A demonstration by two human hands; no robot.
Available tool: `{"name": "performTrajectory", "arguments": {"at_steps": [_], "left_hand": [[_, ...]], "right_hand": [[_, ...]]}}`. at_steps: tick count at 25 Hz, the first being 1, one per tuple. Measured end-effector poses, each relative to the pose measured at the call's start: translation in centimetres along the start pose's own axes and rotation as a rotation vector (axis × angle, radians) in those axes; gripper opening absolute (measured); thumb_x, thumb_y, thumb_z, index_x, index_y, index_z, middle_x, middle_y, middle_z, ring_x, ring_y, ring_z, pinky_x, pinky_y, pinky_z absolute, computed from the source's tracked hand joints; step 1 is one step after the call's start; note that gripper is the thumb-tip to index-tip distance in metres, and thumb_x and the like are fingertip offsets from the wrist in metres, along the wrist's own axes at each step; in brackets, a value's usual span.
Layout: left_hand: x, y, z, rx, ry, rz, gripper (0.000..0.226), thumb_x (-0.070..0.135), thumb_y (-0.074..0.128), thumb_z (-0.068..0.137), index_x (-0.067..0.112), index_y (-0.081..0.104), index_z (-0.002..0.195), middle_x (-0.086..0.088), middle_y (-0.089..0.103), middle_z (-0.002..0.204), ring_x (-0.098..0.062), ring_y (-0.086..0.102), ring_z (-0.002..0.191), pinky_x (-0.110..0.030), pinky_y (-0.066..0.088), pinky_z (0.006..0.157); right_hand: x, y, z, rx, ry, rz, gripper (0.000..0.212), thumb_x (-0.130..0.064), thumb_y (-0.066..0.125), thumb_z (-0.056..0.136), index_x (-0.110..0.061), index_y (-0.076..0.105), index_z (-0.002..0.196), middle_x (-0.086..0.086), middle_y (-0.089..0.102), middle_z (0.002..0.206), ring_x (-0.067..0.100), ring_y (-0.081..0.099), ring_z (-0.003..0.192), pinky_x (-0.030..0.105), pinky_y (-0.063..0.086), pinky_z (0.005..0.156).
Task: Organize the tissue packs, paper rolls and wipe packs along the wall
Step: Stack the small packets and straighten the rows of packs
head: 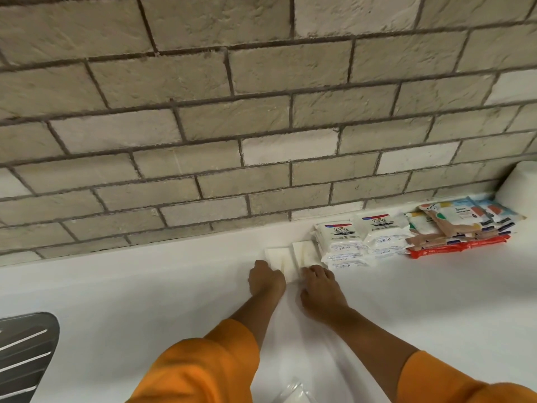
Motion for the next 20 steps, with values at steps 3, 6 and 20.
{"name": "performTrajectory", "arguments": {"at_steps": [3,6,20], "left_hand": [[-0.2,0.1,0.2,0.023,0.0,0.054,0.04,0.022,0.062,0.093,0.013,0.057,0.131,-0.009,0.062,0.133,-0.029,0.061,0.12,-0.041,0.054,0.097],[-0.1,0.1,0.1,0.029,0.011,0.104,0.04,0.026,0.061,0.095,0.014,0.056,0.132,-0.009,0.059,0.134,-0.03,0.06,0.119,-0.041,0.054,0.096],[-1.6,-6.5,-5.5,-0.17,0.19,0.026,0.019,0.027,0.061,0.09,0.018,0.071,0.103,0.001,0.07,0.103,-0.02,0.067,0.095,-0.032,0.053,0.078]], "right_hand": [[0.1,-0.3,0.2,0.018,0.001,-0.022,0.047,-0.02,0.047,0.09,-0.016,0.049,0.136,0.005,0.045,0.143,0.033,0.042,0.132,0.041,0.043,0.105],[0.0,-0.4,0.5,0.014,-0.003,-0.04,0.044,-0.023,0.046,0.091,-0.016,0.05,0.134,0.006,0.045,0.143,0.033,0.042,0.132,0.044,0.044,0.106],[-0.1,-0.7,-6.0,0.018,-0.018,0.2,0.046,-0.032,0.052,0.096,-0.031,0.054,0.141,-0.005,0.055,0.136,0.024,0.051,0.125,0.035,0.047,0.101]]}}
Point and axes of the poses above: each hand's wrist, its own z-axis towards the middle knuckle, its own y-axis out of the palm, x = y × z, the point moved 10 cm from there along z, towards the middle knuckle
